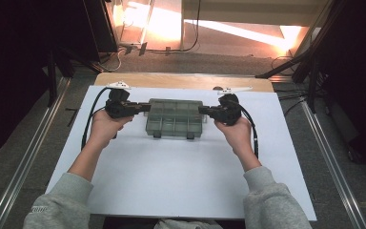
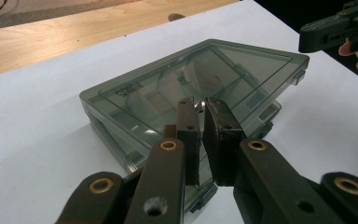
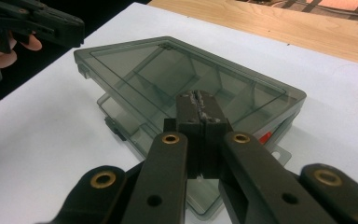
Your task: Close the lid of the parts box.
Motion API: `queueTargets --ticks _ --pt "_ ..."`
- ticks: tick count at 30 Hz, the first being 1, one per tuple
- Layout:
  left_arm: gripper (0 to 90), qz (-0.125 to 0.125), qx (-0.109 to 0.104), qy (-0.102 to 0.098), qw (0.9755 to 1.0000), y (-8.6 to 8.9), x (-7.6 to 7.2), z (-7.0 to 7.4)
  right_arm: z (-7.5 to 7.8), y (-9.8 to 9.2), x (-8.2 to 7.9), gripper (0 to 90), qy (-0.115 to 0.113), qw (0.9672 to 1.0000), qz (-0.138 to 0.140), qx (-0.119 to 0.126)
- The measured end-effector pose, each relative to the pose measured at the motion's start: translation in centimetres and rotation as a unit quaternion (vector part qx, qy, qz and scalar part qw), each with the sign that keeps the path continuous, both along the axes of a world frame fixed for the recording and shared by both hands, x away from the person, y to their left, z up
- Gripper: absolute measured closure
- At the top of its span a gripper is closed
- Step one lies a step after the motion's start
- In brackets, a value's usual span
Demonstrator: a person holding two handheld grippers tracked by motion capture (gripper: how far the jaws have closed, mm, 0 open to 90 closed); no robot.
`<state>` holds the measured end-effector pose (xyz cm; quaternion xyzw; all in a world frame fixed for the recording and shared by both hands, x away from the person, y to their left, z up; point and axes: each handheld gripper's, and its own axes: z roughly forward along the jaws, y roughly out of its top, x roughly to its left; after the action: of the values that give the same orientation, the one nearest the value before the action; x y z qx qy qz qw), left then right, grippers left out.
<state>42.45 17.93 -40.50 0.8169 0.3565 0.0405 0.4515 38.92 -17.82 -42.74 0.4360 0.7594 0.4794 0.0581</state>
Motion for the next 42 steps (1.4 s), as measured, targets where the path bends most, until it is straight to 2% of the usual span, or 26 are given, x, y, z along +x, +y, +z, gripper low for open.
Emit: queueTargets --ticks 5,14,42 --pt "84.6 0.000 0.006 -0.002 1.0000 0.2 -0.3 -0.4 -0.2 0.0 -0.3 90.0 -0.002 0.9999 -0.001 -0.014" --pt "84.6 0.005 -0.003 -0.002 1.0000 0.4 -0.5 -0.9 -0.7 -0.2 -0.6 90.0 0.001 0.9999 -0.005 -0.016" --pt "84.5 0.008 0.010 0.000 0.9999 0.4 -0.9 -2.9 -2.6 0.5 -0.8 90.0 0.009 0.9992 0.000 -0.038"
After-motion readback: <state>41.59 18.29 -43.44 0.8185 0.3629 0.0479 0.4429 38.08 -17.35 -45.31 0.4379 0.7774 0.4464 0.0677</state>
